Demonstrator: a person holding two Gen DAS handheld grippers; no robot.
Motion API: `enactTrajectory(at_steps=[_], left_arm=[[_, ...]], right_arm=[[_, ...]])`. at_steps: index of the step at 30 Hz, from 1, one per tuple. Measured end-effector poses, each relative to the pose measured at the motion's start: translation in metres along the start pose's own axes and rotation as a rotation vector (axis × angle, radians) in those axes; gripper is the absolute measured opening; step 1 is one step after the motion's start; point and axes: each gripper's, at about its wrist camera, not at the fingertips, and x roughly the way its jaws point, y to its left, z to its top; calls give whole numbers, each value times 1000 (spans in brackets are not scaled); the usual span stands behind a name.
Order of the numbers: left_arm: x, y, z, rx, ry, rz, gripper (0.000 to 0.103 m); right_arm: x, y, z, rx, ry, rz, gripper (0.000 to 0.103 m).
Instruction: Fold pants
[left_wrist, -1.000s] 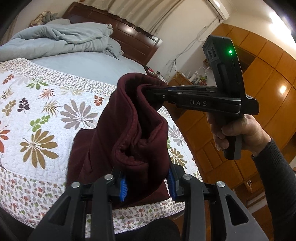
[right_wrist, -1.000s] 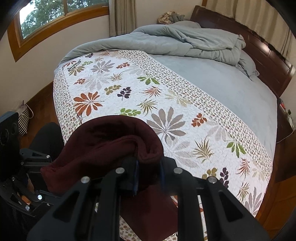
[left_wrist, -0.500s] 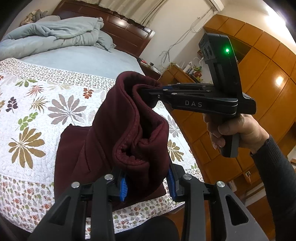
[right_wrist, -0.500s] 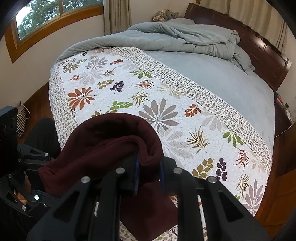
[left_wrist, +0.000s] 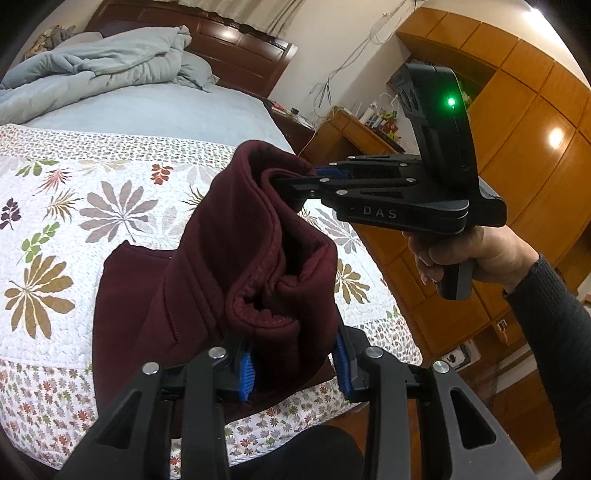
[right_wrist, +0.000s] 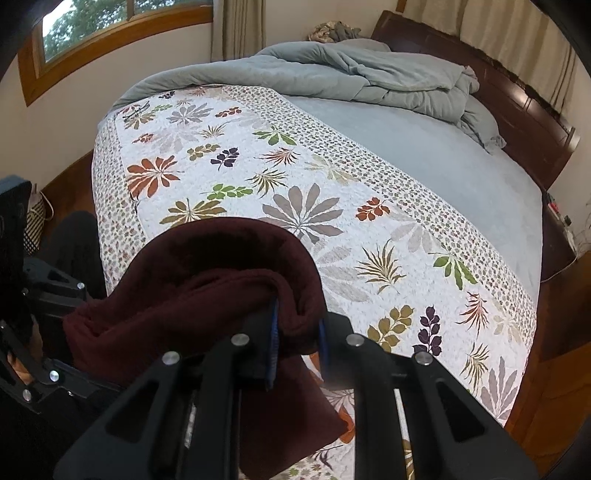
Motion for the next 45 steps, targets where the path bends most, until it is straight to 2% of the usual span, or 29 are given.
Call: enactTrajectory(at_steps=[28,45], left_arm=[[49,-21,-8,61,89,18,34],[81,-27,-16,85,134,23,34]], right_arm=[[20,-32,-50,20,-8,6,17],[31,-42,-78,7,20,2,17]])
